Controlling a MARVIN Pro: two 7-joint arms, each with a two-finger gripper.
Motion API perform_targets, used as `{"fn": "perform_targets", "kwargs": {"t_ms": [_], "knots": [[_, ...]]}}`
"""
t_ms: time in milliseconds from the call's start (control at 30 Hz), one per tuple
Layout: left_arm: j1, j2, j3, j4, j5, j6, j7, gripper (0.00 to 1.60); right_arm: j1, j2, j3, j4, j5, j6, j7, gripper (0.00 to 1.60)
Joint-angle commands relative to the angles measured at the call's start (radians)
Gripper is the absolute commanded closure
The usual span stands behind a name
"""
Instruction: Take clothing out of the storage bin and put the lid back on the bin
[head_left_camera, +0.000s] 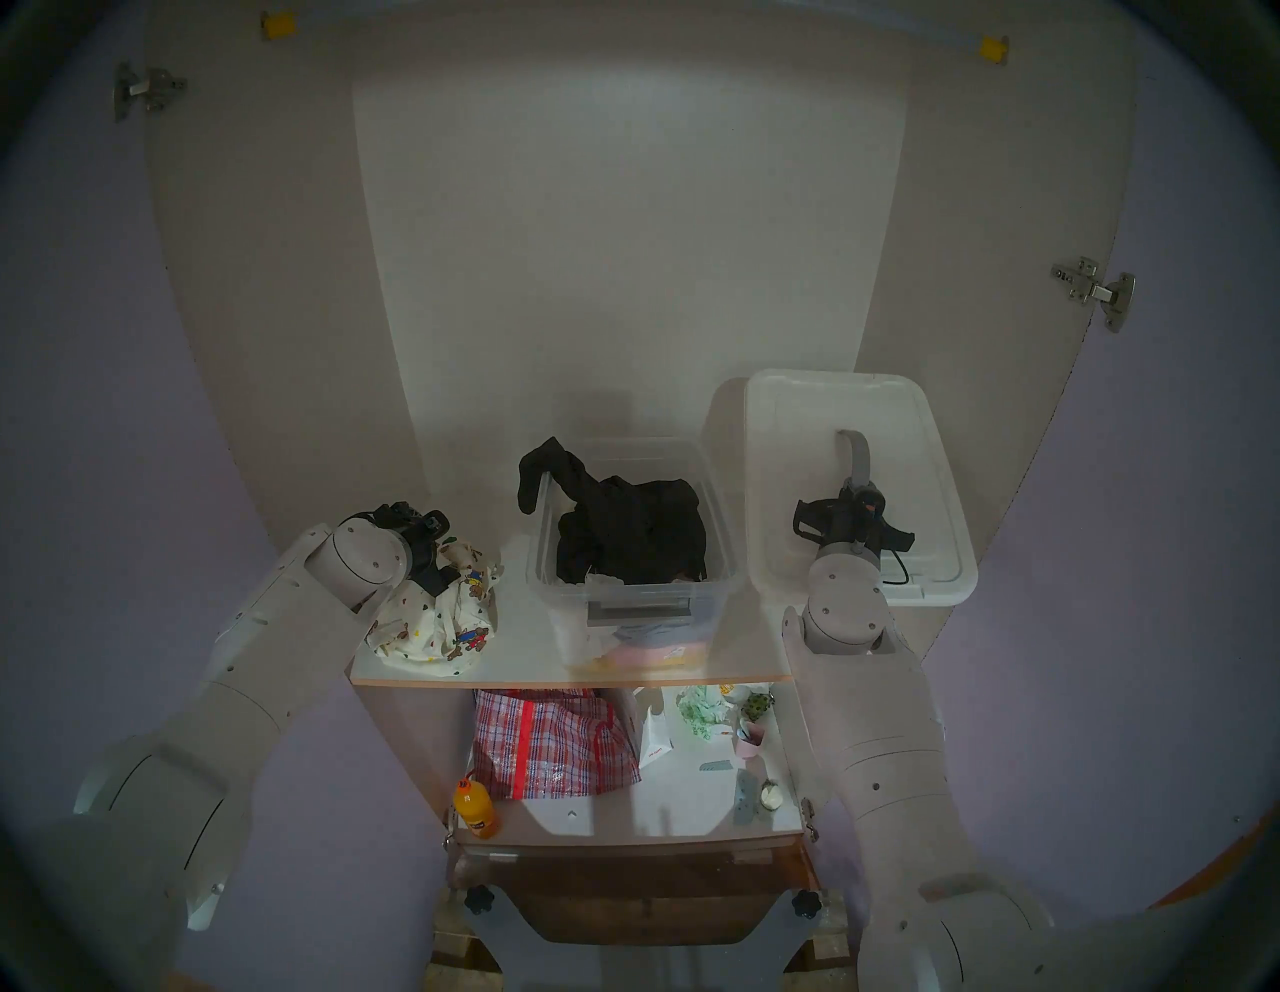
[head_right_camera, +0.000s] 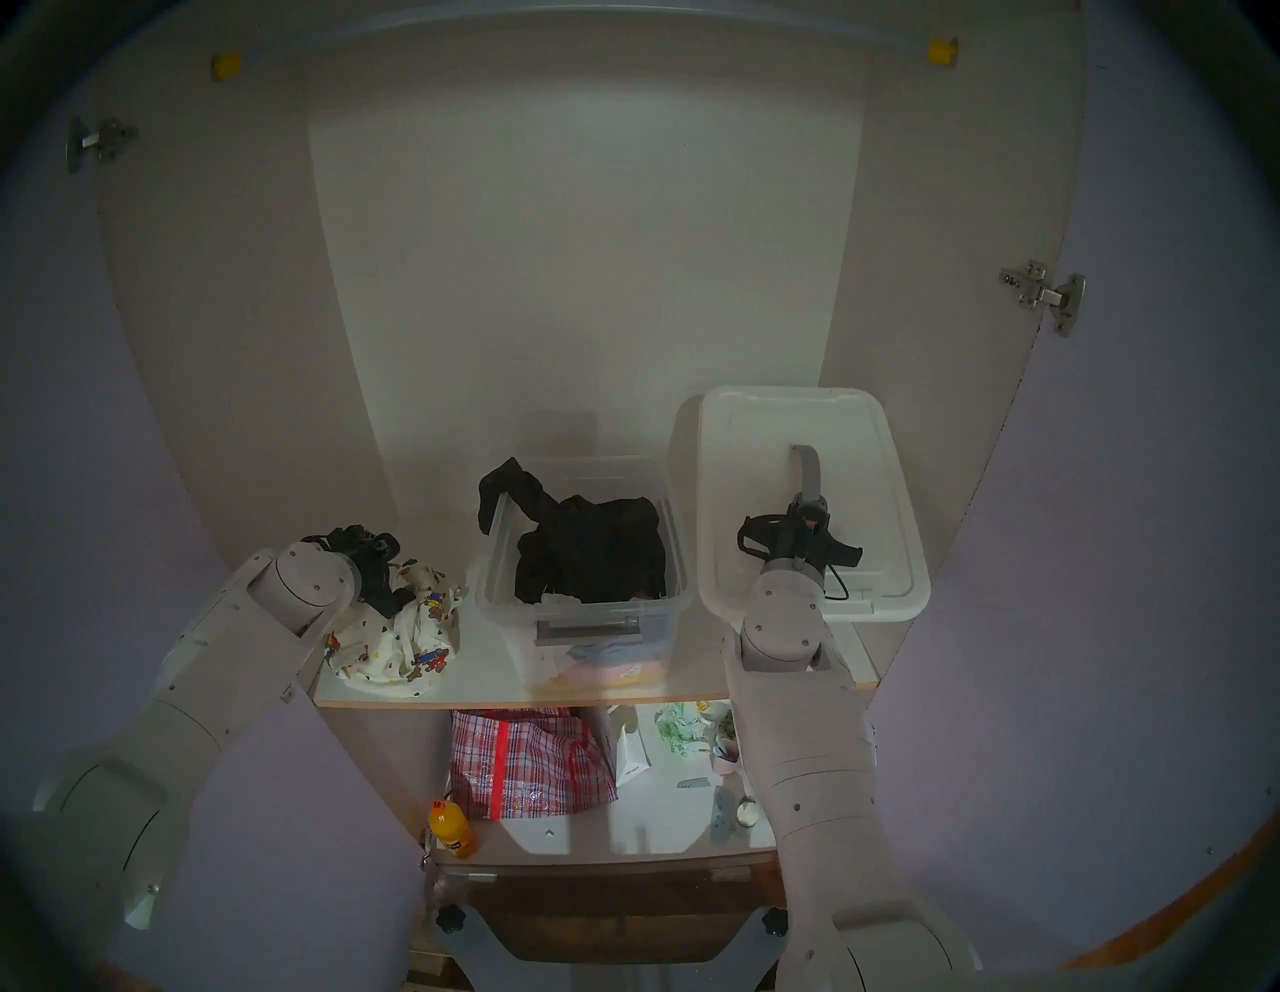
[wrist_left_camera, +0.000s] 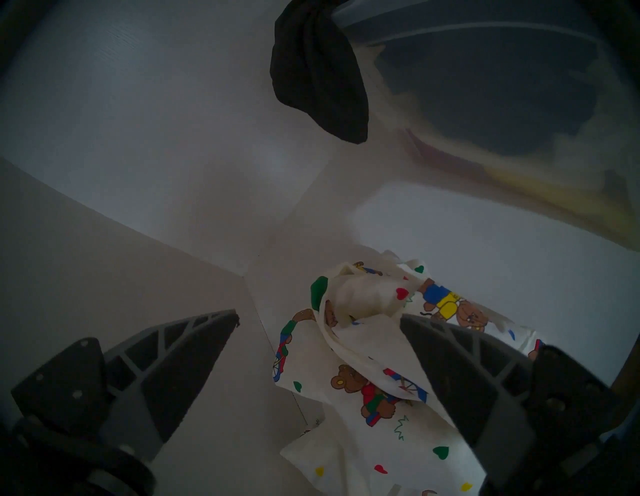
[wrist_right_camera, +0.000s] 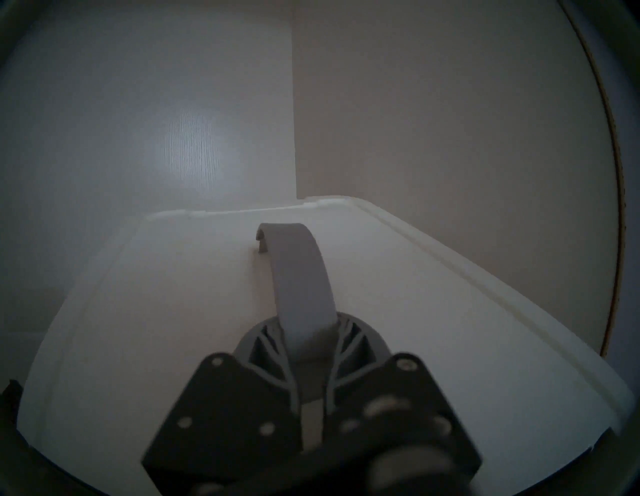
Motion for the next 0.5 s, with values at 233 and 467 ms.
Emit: {"fn": "perform_targets", "kwargs": {"t_ms": [233,467], "knots": [[-0.028,0.001,-0.008,-0.023,-0.002,-0.006,0.002,0.00,0.029,-0.104,-0.078,-0.143,0.045,0.162,0.042,1.60],[-0.028,0.001,-0.008,-0.024,-0.002,-0.006,0.002,0.00,0.027,-0.109,-0.156,-0.139,0.139,0.282,0.128,1.60]]}}
